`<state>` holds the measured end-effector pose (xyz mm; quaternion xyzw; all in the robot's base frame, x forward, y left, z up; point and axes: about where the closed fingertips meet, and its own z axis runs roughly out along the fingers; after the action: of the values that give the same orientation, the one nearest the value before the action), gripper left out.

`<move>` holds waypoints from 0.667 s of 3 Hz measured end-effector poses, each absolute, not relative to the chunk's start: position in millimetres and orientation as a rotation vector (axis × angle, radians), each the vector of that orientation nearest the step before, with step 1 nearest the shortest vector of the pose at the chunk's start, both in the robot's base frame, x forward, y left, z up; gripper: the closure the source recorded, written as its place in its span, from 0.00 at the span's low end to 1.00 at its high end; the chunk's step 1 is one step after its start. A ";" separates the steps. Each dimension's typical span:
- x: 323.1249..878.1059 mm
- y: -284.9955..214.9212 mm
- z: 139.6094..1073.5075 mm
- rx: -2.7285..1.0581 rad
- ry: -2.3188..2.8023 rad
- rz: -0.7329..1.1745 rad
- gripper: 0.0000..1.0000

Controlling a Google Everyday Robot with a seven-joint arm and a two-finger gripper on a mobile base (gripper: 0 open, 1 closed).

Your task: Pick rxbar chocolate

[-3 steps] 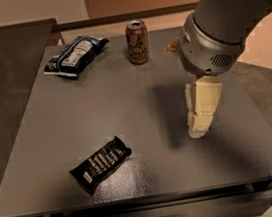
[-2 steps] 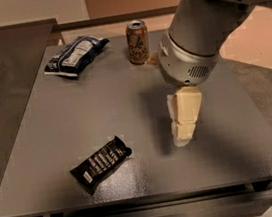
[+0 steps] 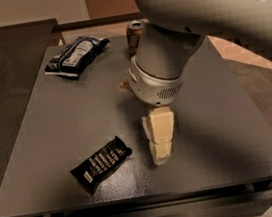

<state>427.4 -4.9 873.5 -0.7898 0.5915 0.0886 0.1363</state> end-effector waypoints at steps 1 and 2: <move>414.4 16.1 857.3 -2.356 1.657 0.289 0.00; 404.8 33.6 847.0 -2.396 1.610 0.320 0.00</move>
Offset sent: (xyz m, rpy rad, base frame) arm -0.0325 0.0583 -0.0415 0.0031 0.0655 0.1606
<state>404.8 33.6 847.0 -0.8192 0.5504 0.1094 0.1183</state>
